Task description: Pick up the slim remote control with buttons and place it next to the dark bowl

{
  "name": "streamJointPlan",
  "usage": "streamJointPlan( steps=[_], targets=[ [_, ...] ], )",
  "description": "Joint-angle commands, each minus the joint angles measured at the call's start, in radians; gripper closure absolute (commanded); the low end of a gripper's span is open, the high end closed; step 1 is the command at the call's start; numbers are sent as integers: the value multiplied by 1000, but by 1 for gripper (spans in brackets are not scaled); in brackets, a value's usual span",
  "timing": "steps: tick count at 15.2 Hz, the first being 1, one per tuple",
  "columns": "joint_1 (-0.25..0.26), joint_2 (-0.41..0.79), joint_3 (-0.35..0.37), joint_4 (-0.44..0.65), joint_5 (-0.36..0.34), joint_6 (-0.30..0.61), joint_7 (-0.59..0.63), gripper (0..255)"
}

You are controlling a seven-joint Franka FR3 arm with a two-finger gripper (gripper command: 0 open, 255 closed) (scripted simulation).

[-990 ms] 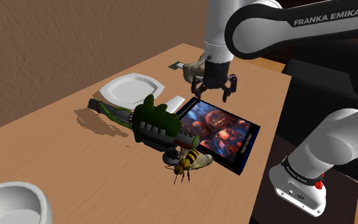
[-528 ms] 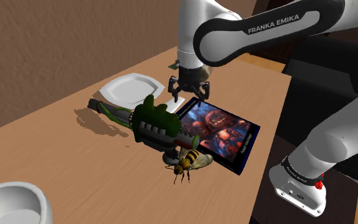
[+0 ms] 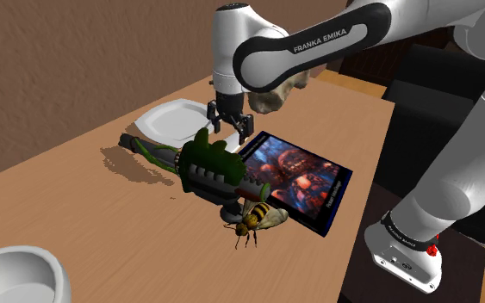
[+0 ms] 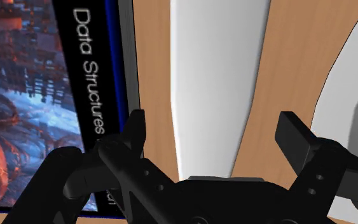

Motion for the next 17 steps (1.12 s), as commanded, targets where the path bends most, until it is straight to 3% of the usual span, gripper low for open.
streamJointPlan(
  steps=[1, 6, 14, 15, 17],
  targets=[
    [6, 22, -3, -2, -17, 20, 25, 0],
    [14, 56, -10, -43, -45, 87, 44, 0],
    [14, 56, -10, -43, -45, 87, 44, 0],
    [14, 55, -10, -44, -44, 87, 43, 255],
    [13, 55, -10, -45, -44, 89, 43, 255]
  ],
)
